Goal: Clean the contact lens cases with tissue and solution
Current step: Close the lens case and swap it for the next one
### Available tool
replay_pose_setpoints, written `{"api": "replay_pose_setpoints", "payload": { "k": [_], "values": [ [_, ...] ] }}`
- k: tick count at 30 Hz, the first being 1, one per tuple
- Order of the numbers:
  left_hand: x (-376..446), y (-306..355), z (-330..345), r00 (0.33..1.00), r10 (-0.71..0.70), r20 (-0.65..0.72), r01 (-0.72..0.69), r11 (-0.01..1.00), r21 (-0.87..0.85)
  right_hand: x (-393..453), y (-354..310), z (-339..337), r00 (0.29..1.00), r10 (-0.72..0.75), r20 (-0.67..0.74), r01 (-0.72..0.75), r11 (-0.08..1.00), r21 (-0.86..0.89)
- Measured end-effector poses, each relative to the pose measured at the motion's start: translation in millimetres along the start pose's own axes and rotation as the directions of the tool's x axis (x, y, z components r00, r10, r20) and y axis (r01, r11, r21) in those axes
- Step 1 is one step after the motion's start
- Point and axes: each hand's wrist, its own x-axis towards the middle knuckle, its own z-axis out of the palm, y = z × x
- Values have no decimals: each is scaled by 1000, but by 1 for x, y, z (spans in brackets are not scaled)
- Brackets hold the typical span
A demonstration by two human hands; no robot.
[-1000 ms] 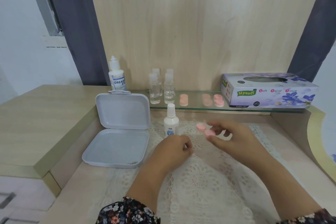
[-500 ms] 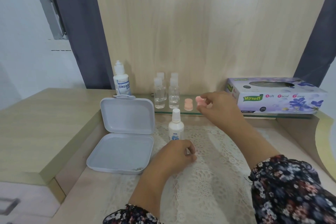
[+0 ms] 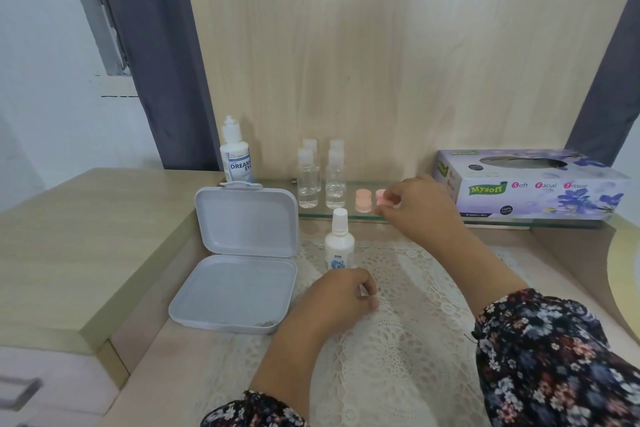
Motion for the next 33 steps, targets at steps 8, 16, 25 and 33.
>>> {"api": "replay_pose_setpoints", "payload": {
  "k": [8,16,25,33],
  "values": [
    [0,0,0,1000,-10,6,10,1000,-9,-2,1,0,999,-22,-33,22,1000,9],
    [1,-1,1,1000,-19,9,19,1000,-15,-10,16,-11,990,101,-99,-102,995,-8],
    [0,-1,0,1000,-14,7,14,1000,-11,-13,16,-6,991,109,-77,-123,971,-205],
    [0,0,0,1000,-13,17,13,1000,-21,-16,18,-6,989,108,-100,-121,983,-140]
  ]
}}
